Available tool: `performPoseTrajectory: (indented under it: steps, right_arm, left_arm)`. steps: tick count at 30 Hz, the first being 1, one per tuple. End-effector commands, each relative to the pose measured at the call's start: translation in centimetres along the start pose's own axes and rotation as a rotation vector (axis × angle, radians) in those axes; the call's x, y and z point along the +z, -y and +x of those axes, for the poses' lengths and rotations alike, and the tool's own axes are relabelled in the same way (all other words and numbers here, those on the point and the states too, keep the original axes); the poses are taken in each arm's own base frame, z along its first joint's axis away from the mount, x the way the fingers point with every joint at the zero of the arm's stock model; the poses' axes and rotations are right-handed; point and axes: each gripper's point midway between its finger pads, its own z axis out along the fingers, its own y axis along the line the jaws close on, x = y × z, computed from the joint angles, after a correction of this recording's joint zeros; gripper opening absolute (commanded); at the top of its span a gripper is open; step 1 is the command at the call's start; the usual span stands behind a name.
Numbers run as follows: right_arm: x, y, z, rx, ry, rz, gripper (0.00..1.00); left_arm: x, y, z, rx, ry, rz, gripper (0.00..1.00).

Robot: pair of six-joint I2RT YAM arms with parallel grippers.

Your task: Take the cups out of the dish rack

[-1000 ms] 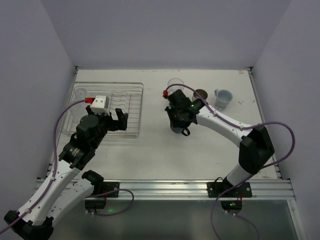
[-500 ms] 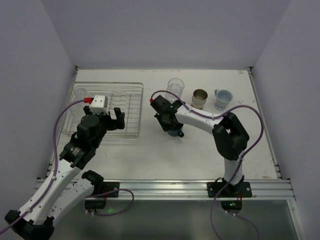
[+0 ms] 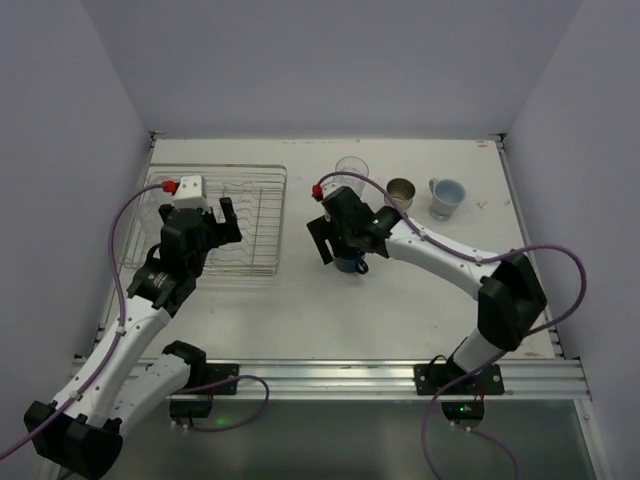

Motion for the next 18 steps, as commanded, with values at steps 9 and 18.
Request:
performPoseTrajectory:
  steps: [9,18]
  right_arm:
    - [-11.1,-4.2,-4.6,0.074,0.488,-0.342,0.77]
    - [-14.2,-3.9,-4.5,0.099,0.61,-0.394,0.76]
  left_arm:
    - [3.4,-8.9,-3.7,-0.26,0.095,-0.348,1.0]
    - [8.5,-16.6,-1.4,-0.331,-0.002,-0.562,1.0]
